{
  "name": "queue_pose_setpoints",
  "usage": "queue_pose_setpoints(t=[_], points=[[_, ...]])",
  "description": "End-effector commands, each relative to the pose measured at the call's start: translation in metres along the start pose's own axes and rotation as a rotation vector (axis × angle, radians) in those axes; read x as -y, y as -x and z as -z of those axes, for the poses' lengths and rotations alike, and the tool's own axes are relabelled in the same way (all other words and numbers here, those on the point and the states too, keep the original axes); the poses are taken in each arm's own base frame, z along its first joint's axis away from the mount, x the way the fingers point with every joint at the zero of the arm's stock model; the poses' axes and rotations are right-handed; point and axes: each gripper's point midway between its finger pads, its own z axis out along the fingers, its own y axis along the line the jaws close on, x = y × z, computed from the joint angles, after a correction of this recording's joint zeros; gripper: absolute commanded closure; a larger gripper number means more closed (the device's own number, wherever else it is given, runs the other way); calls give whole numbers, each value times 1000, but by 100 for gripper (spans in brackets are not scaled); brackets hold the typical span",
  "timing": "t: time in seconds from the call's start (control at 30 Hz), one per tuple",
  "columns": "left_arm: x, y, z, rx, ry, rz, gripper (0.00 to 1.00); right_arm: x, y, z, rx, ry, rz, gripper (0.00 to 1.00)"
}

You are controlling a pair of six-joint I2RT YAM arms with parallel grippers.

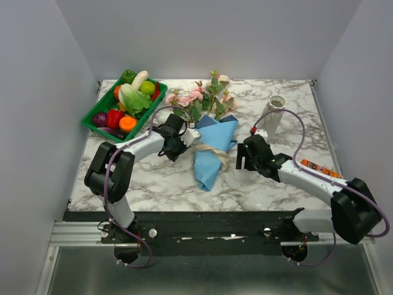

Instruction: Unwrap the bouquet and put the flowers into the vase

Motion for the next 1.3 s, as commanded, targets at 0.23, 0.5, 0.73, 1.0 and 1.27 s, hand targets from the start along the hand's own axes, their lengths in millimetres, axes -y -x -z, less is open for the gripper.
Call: queue_pose_setpoints(t=[0.23,0.5,0.73,1.0,1.27], points=[[-23,9,40,70,74,78,100,-22,28,-36,85,-136,274,13],[-34,10,43,71,121,99,100,-37,27,-54,87,-117,343,12],[-38,13,41,65,130,104,100,-66,24,-69,82,-26,450,12],[-39,11,34,53,128,109,100,-87,2,-74,29,105,511,30],[-42,8,32,41,139,108,100,-97,-9,-74,0,162,531,68]])
